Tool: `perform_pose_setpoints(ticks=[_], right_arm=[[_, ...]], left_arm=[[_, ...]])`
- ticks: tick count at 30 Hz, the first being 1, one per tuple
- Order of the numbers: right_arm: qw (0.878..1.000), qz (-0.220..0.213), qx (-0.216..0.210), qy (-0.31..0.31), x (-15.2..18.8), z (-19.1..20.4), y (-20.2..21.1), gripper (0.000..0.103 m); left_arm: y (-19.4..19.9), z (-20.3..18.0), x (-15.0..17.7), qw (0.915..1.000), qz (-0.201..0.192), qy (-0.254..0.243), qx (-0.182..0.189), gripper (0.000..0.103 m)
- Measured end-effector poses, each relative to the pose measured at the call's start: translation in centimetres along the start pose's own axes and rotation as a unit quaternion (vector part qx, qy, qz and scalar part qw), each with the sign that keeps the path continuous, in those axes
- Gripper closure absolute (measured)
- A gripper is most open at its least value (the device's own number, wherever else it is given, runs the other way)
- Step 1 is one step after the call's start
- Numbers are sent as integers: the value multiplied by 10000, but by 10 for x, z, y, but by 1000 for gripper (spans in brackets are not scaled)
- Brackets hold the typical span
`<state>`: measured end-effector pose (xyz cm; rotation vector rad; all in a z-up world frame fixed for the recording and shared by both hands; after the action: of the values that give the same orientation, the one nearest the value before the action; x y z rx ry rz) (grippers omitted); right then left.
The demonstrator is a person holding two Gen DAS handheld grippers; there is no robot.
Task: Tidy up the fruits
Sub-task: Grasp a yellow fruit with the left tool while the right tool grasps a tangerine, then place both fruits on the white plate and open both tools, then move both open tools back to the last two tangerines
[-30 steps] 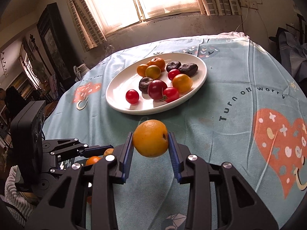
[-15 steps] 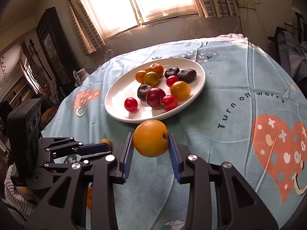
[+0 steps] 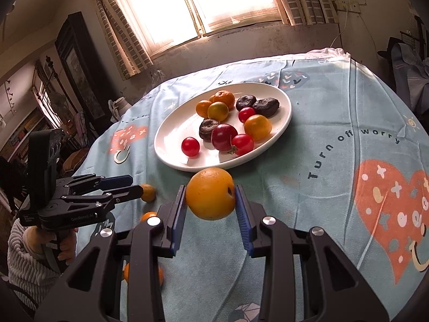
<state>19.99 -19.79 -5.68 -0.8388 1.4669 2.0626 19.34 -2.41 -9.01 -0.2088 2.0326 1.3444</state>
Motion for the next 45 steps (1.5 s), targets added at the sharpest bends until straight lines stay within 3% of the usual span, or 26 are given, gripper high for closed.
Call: perform_pose_setpoints(ticks=[1,4,6,9,11,16,20,22,23,25,29,35,40,45], right_arm=[[10000,2,-1,12,0,1,0,67],[10000,14,14,-24,1,-1,-1,67],[10000,12,23,-40,0,-2,0,67],[10000,-13,13,0,1,0,0,67],[10000,-48,38,8,0,1,1,67],[9987,-198,393,270,-25,2,-9,67],[9982,-84,498,333,-58,4,-47,67],[9987,-3,451,234,-64,3,-63,66],[9989,-15,451,128,-66,1,-67,59],[9993,-210,302,-83,-66,-5,-60,51],[9999,-127,1,-83,-42,-5,-34,51],[9954,276,-510,762,39,36,16,51],[9857,651,-600,1434,86,70,21,50],[9831,886,-588,1493,91,81,6,50]], left_arm=[[-5,0,3,10000,36,17,3,60],[-19,8,7,9983,85,-211,-545,60],[-26,15,11,9981,127,-149,-582,60],[-26,19,10,9969,-3,-259,-747,75],[-23,18,4,9969,-117,-266,-732,75],[-1,12,-43,9956,-603,-195,-695,75],[-17,12,-84,9955,-671,-105,-667,74],[-30,18,-91,9952,-633,118,-734,50],[-32,21,-92,9946,-701,232,-730,31],[-29,22,-88,9938,-799,262,-723,31],[-10,14,-57,9954,-708,99,-638,32],[6,-23,2,9982,-375,-354,-306,31],[-4,-35,19,9987,-229,-370,-260,30],[-9,-43,20,9985,-221,-422,-261,30]])
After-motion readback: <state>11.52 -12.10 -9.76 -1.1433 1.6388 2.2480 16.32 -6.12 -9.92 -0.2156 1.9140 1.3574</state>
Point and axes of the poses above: each gripper's, at about its wrist camera, not at the fingertips, and y roughly against the way its jaws point, z to its left, x to its underside, the point moved 8 cm from there along -y, roughly the way its jaws point, and after that the axes turned 9 degrees about x, right-handed, at the moved point
